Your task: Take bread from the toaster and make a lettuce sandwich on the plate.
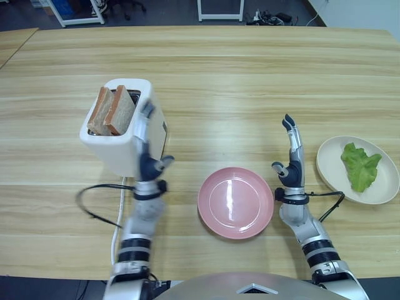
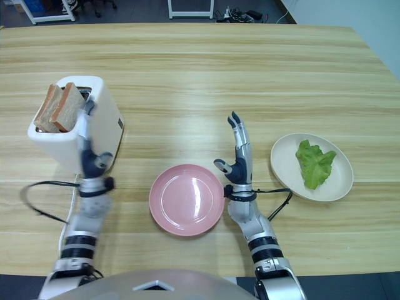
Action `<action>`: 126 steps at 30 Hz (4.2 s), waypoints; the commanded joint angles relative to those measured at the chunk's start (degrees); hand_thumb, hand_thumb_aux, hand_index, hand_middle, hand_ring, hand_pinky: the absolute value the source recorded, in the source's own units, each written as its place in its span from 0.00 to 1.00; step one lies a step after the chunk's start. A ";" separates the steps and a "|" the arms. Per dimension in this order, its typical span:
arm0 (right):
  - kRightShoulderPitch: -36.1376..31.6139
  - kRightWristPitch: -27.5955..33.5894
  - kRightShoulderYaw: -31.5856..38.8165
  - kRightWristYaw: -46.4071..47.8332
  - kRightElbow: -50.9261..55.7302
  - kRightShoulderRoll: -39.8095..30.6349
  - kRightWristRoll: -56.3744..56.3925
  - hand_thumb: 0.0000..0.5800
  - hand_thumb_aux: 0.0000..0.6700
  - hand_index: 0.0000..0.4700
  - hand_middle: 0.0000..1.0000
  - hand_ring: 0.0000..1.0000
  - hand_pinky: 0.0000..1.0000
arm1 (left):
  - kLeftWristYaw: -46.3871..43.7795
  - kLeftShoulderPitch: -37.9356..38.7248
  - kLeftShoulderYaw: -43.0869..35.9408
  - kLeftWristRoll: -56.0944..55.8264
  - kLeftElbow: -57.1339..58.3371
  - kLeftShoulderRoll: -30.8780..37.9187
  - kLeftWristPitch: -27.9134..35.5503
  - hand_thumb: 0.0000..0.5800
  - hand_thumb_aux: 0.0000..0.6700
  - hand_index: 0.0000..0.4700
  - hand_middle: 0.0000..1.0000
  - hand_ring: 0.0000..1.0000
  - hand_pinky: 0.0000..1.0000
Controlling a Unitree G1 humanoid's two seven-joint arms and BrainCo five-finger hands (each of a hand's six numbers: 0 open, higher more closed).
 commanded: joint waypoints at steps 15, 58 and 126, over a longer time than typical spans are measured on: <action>-4.00 0.83 1.77 -2.23 5.12 -2.46 -2.27 0.00 0.00 0.00 0.00 0.00 0.00 | -14.06 -5.49 -5.08 -2.39 14.01 20.87 22.25 0.00 0.00 0.00 0.00 0.00 0.00; -3.72 2.85 -1.42 -6.05 5.91 -5.38 1.88 0.00 0.00 0.00 0.00 0.00 0.00 | -13.46 1.21 -28.44 -35.94 -11.07 10.87 -7.33 1.00 1.00 1.00 1.00 1.00 1.00; 3.26 19.26 5.05 -6.82 -9.16 -29.59 -4.37 1.00 1.00 1.00 0.00 0.00 0.00 | -8.29 7.42 -28.90 -1.28 -8.59 5.89 -1.55 0.00 0.00 0.00 0.00 0.00 0.00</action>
